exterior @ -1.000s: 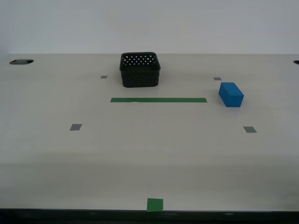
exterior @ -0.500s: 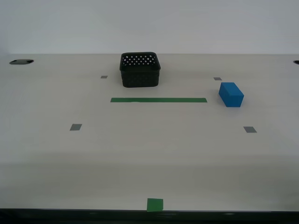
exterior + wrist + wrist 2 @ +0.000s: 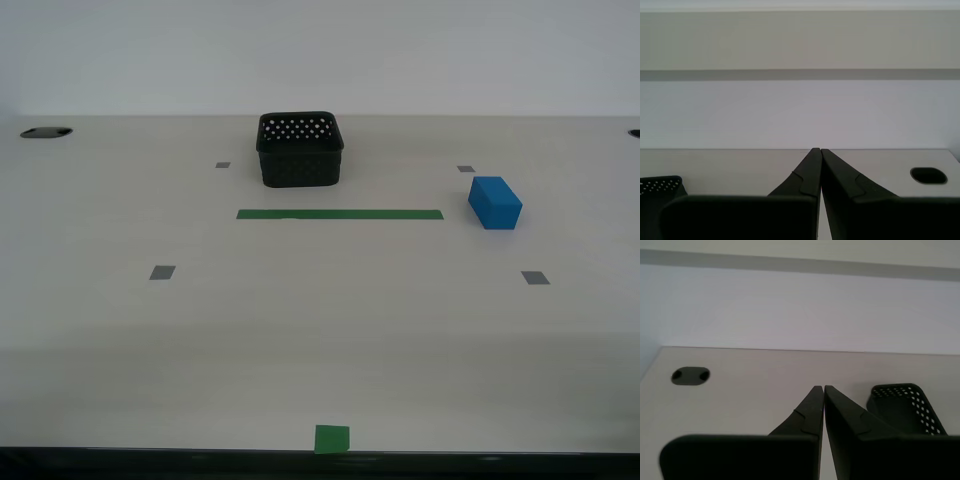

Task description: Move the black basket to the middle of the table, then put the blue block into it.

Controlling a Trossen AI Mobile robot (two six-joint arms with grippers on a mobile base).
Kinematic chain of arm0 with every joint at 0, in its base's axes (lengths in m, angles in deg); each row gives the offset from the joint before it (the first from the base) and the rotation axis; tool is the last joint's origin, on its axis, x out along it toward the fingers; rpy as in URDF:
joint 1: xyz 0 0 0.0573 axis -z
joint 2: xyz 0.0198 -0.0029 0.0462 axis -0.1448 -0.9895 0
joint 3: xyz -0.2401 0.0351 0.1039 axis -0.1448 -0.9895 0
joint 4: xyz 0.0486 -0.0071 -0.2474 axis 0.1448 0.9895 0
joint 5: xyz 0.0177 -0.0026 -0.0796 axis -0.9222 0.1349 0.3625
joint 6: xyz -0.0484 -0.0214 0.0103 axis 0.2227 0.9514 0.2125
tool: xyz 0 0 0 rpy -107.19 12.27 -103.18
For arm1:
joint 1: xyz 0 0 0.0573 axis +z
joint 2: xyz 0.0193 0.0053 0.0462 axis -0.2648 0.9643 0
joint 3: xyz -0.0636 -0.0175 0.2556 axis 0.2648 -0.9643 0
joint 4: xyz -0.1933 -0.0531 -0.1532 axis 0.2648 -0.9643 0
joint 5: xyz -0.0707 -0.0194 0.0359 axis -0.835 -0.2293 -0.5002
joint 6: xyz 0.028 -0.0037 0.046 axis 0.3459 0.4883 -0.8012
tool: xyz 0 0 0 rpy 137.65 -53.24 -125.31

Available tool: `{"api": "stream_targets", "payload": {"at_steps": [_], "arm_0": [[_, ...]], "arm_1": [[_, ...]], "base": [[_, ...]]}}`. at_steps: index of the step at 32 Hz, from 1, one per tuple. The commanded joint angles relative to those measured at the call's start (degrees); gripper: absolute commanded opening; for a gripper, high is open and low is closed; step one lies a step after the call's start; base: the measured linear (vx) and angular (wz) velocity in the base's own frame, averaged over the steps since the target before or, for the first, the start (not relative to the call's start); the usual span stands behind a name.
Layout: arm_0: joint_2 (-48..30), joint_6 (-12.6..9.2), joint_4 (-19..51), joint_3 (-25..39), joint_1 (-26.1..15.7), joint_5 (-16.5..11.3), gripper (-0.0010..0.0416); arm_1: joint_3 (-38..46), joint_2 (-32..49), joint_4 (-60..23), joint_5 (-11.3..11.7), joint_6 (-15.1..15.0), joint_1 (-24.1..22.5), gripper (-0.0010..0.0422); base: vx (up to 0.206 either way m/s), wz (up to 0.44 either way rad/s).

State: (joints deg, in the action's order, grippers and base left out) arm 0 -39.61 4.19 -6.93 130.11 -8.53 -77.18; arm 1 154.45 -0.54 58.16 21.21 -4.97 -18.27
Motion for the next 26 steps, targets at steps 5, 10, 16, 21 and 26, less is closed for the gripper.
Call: {"api": "stream_targets", "payload": {"at_steps": [5,10,16,21,26], "arm_0": [[-4.28,-0.24,9.20,2.19,-0.13,0.02,0.0000],[-6.64,-0.20,10.29,0.79,-0.17,0.02,0.0000],[-7.23,-0.24,9.92,-1.29,-0.22,0.00,0.0000],[-7.23,-0.24,9.68,-1.55,-0.24,0.00,0.0000],[-7.23,-0.24,9.70,-1.57,-0.26,0.00,0.0000]], "arm_1": [[16.63,18.08,-12.66,-1.29,-0.31,-3.80,0.0000],[23.39,29.05,-13.57,-4.48,-0.24,-5.14,0.0000],[31.87,42.45,-17.35,-5.51,-0.07,-8.31,0.0000],[39.60,52.85,-20.48,-5.49,-0.92,-12.04,0.0000],[47.15,60.78,-22.34,-5.46,-0.81,-15.63,0.0007]], "base": [[0.000,0.000],[0.000,0.000],[0.000,0.000],[0.000,0.000],[0.000,0.000]]}}
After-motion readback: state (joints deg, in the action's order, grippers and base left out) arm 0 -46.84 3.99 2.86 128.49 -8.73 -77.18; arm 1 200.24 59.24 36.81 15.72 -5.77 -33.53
